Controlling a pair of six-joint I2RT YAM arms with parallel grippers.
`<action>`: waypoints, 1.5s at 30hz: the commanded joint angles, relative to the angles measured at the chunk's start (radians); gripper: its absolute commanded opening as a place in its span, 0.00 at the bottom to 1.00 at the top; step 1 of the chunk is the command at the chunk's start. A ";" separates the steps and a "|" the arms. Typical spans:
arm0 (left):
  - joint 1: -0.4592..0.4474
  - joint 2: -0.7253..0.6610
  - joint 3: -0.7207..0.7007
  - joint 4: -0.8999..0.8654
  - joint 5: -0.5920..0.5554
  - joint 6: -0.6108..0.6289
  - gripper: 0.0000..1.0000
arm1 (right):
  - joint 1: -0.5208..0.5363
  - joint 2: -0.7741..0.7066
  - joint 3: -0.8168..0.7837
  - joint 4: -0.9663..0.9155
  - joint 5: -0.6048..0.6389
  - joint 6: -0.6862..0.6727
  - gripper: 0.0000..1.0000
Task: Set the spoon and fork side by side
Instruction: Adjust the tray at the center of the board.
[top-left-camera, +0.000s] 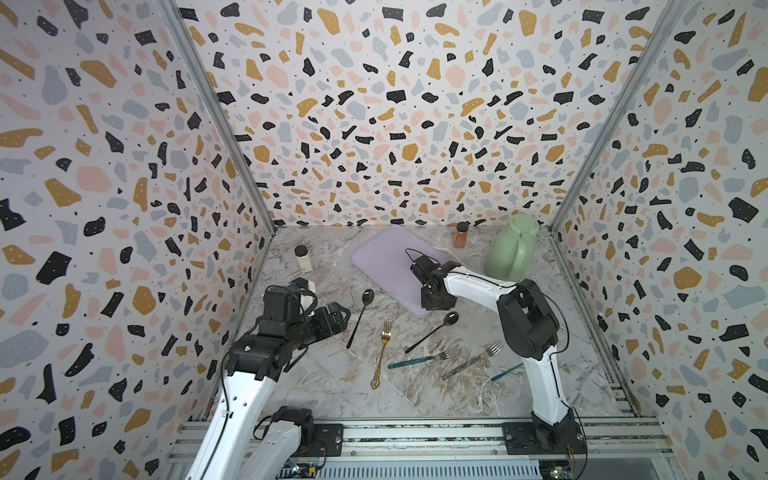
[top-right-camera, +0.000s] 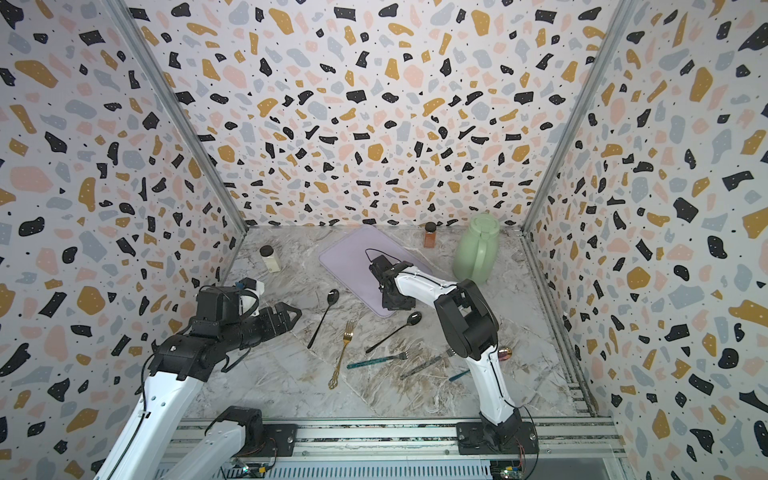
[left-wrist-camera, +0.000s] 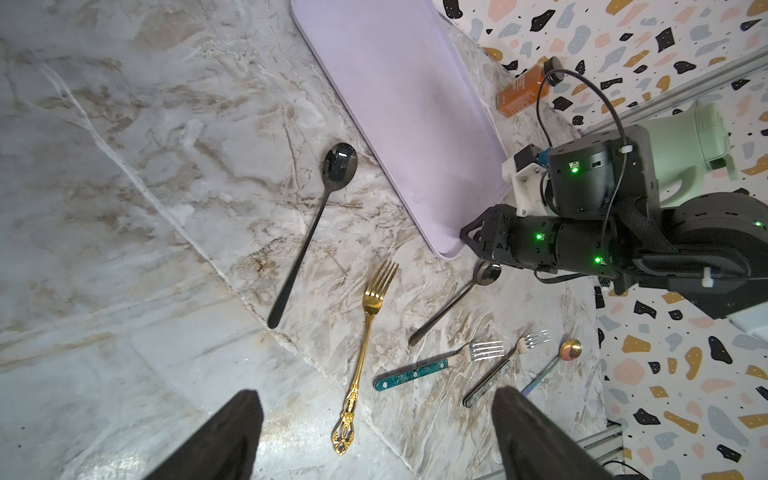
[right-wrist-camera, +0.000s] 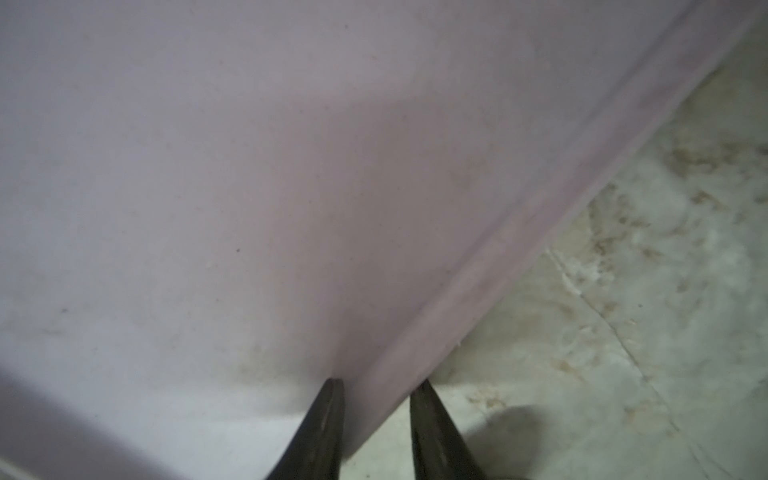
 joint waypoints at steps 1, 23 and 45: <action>-0.006 -0.009 0.012 0.033 0.019 -0.014 0.89 | 0.003 -0.032 -0.003 -0.054 -0.010 -0.031 0.31; -0.059 0.132 0.037 0.106 0.012 -0.019 0.89 | -0.115 -0.103 -0.127 0.010 -0.073 -0.215 0.21; -0.118 0.116 0.006 0.048 0.004 0.011 0.89 | -0.167 -0.145 -0.134 -0.058 -0.033 -0.510 0.12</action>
